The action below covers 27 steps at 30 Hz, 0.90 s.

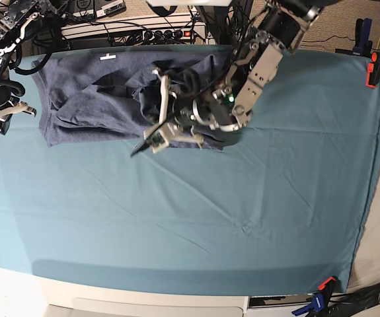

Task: Fold the T-shirt properly
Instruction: 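Lower the folded end onto the shirt and press it with the left gripper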

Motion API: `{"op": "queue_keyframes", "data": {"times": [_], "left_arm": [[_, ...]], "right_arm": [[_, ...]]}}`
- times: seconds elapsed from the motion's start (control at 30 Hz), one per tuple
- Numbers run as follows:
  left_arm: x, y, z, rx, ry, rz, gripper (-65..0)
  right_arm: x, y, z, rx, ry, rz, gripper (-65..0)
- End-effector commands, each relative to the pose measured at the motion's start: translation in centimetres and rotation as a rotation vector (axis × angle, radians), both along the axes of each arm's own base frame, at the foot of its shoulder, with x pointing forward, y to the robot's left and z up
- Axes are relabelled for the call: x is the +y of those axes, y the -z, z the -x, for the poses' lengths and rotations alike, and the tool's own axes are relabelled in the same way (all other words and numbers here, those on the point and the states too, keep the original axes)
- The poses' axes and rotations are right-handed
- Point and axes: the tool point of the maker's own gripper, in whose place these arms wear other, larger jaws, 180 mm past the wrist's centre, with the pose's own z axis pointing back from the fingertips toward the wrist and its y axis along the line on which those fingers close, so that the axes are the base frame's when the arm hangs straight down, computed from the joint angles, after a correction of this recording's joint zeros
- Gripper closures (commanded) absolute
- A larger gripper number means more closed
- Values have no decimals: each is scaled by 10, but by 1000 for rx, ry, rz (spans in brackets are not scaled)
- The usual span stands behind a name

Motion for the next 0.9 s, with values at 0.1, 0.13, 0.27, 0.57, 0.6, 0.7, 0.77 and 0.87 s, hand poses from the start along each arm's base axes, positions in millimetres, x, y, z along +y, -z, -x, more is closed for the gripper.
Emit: {"op": "queue_keyframes", "data": {"times": [0.1,0.13,0.27,0.57,0.6,0.7,0.77,0.87], "left_arm": [[7,-27,-30,-115,-5,17,0],[11,-29,-37,-141,-11,4,0],[39,-30,-65,-208,-80,-81,0],[122,7,-71,-99,-211,-244,0],[128,11,-68,-80,-219,-246,0],[144,21,-62,-39,-248,-255,0],[151,26,-59,-17,-265,-263,0],[156,30,-53,19,-287,-247,0]], "right_arm": [[-2,-16,-6,-48,-13,33,0],[-2,-16,-6,-48,-13,33,0],[-2,-15,-6,-47,-13,32,0],[-2,-15,-5,-45,-12,32,0],[-2,-15,-5,-45,-12,32,0],[-2,-15,-5,-45,-12,31,0],[-2,-15,-5,-45,-12,31,0],[-2,-15,-5,-44,-12,31,0]]}}
